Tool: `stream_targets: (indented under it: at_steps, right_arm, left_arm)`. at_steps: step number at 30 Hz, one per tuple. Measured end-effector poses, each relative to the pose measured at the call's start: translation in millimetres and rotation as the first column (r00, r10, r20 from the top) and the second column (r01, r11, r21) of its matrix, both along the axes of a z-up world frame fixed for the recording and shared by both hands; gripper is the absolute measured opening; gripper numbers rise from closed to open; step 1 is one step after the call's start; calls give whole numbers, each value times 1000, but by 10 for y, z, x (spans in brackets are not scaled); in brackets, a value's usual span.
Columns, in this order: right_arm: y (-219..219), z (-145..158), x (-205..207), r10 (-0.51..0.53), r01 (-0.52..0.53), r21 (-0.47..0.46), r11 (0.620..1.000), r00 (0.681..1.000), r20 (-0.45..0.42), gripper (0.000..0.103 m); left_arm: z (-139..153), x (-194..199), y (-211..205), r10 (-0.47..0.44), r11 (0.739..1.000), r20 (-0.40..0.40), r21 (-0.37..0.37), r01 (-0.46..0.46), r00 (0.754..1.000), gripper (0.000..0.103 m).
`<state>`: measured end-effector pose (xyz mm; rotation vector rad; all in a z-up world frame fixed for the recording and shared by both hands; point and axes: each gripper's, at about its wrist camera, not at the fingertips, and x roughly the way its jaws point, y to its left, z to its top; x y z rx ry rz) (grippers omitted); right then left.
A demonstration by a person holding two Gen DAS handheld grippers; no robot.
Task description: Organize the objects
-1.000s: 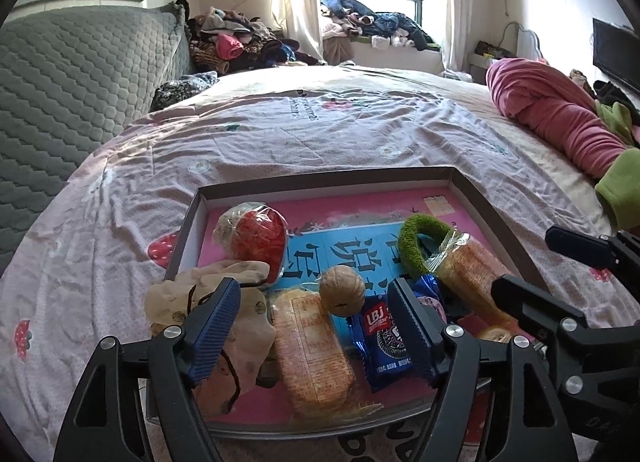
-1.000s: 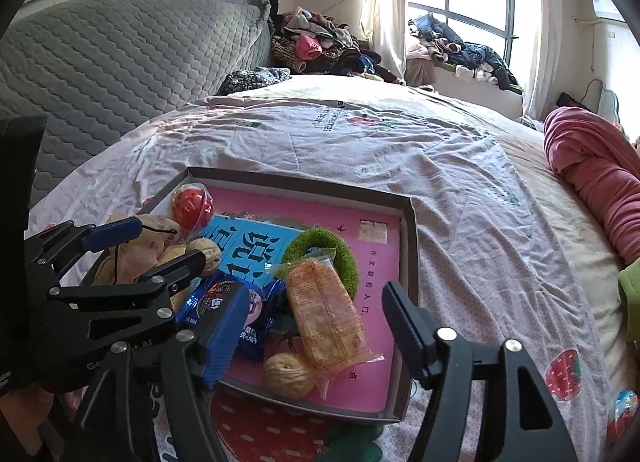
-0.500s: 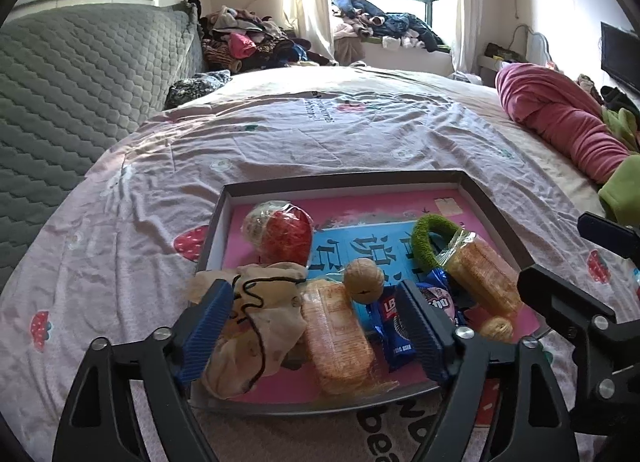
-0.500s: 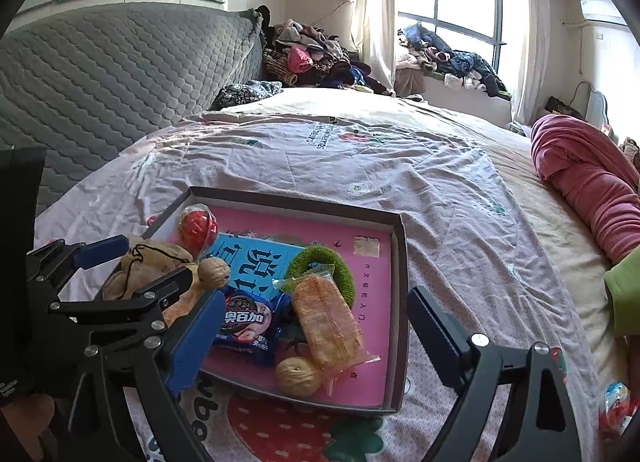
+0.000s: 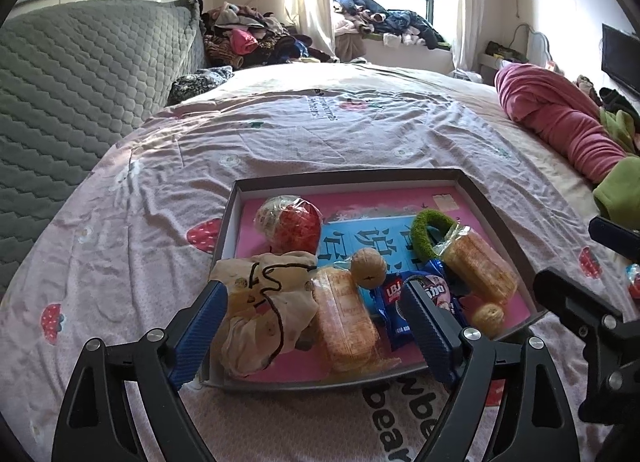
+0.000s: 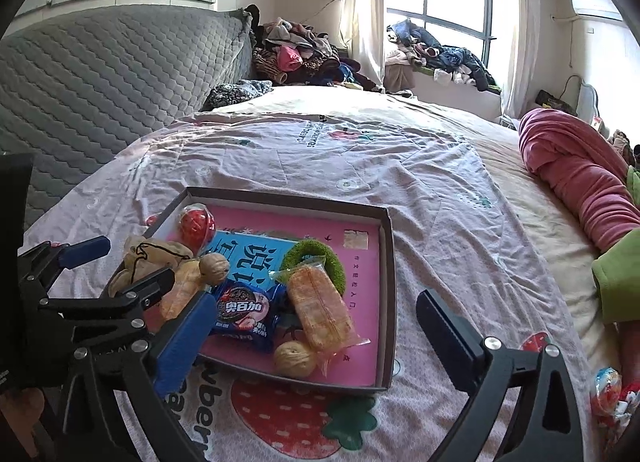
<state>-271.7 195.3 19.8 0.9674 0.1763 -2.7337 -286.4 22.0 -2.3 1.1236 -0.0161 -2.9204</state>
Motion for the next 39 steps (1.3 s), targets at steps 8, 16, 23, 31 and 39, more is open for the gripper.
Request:
stream_targets:
  at_steps: [8, 16, 23, 31, 39]
  right_arm:
    - [24, 157, 154, -9, 9, -19, 1000, 1000, -10, 102]
    - [84, 403, 291, -24, 23, -20, 1000, 999, -34, 102]
    - [72, 651, 474, -19, 18, -26, 1000, 998, -64, 102]
    - [80, 862, 677, -19, 16, -33, 999, 996, -89, 102]
    - [83, 1024, 911, -15, 12, -26, 1000, 995, -103, 102]
  left_arm:
    - [164, 162, 13, 11, 999, -10, -31, -12, 1000, 91]
    - [376, 351, 14, 11, 999, -31, -51, -13, 999, 91]
    - [658, 549, 4, 19, 998, -74, -64, -24, 997, 91]
    - [874, 768, -22, 26, 997, -88, -71, -32, 996, 91]
    - [1051, 1027, -75, 27, 999, -88, -20, -28, 996, 91]
